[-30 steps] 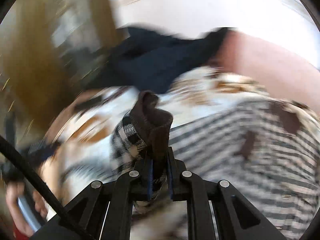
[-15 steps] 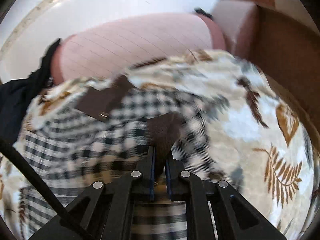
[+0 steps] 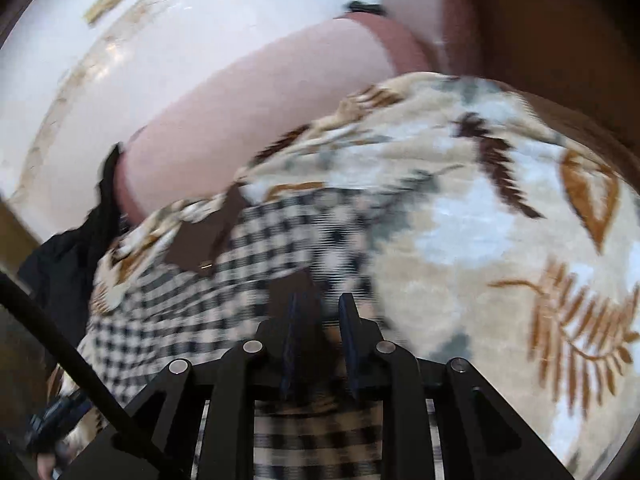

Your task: Fold large clothes

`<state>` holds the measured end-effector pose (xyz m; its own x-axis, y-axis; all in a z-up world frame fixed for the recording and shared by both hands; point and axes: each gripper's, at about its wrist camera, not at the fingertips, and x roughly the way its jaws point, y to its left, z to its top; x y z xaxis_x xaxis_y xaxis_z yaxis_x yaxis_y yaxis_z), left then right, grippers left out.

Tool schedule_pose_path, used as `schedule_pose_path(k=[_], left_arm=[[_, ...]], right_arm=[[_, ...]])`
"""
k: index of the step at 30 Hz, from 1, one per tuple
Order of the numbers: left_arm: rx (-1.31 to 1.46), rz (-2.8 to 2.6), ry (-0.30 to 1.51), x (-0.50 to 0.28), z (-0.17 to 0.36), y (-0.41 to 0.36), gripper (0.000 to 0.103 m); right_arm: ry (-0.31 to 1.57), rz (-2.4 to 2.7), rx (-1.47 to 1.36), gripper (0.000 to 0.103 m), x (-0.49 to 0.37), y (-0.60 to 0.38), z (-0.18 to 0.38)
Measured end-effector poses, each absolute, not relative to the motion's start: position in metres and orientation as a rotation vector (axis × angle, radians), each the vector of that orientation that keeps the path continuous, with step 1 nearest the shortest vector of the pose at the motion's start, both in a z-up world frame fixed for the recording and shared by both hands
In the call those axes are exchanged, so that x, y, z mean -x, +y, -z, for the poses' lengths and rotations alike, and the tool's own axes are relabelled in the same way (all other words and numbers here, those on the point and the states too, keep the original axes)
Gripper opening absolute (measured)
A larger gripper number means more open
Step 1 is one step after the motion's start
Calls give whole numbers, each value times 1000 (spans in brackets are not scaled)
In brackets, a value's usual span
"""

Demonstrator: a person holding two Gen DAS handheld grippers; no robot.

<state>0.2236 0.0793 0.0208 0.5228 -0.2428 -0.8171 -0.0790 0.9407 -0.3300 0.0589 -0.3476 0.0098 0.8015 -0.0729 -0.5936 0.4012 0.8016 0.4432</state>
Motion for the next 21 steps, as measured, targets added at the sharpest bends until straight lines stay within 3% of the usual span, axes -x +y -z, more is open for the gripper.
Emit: schedule_pose_path(k=[4, 10, 11, 12, 16, 17, 18, 21], left_arm=[[346, 91, 1015, -227, -20, 86, 64], [222, 136, 952, -211, -42, 77, 64], [207, 144, 937, -207, -46, 76, 64], [197, 146, 923, -204, -51, 76, 64], [120, 135, 918, -217, -60, 68, 65], [114, 149, 915, -221, -61, 64, 65], [111, 178, 921, -227, -59, 58, 65], [100, 207, 980, -241, -45, 44, 65]], right_arm=[[636, 233, -466, 33, -85, -319, -7], [760, 206, -395, 34, -117, -306, 21], [806, 197, -384, 30, -122, -307, 29], [860, 208, -357, 19, -127, -309, 37], [906, 244, -373, 18, -128, -325, 50], [907, 269, -364, 16, -128, -325, 47], [911, 327, -318, 4, -128, -323, 45], [939, 357, -274, 3, -133, -321, 50]])
